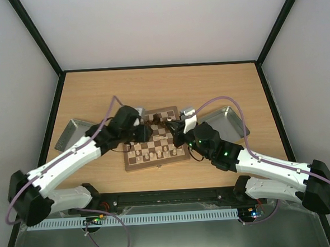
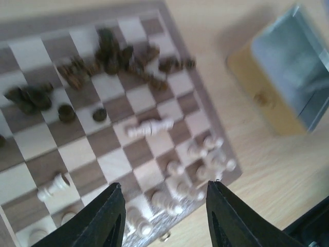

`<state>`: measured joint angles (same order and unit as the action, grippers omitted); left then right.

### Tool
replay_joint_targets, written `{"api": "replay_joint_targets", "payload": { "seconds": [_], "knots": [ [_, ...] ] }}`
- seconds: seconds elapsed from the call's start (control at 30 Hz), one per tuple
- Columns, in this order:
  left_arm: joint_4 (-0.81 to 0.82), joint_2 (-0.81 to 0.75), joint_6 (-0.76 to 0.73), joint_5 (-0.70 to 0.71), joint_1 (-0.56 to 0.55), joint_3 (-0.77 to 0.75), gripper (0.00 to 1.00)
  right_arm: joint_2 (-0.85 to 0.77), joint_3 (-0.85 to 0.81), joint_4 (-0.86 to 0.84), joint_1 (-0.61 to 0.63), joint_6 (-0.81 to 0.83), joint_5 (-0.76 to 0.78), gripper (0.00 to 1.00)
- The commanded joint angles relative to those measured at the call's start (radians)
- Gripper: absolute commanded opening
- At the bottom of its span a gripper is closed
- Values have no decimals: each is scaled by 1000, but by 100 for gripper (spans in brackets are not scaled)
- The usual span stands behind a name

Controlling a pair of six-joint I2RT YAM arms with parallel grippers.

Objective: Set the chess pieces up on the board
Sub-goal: Place the chess piece on the chessboard.

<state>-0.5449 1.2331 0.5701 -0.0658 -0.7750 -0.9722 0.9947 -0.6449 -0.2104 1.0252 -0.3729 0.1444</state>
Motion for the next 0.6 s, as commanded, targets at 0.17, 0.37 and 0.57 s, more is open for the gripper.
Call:
{"api": "replay_joint_targets", "payload": {
  "seconds": [0.17, 0.37, 0.57],
  "knots": [
    [290, -269, 104, -176, 107, 67, 65, 10, 2, -80, 6, 203, -328, 4],
    [390, -260, 129, -420, 141, 90, 72, 53, -51, -27, 5, 262, -435, 5],
    [365, -232, 85, -528, 144, 97, 58, 84, -80, -6, 5, 264, -399, 6]
  ]
}}
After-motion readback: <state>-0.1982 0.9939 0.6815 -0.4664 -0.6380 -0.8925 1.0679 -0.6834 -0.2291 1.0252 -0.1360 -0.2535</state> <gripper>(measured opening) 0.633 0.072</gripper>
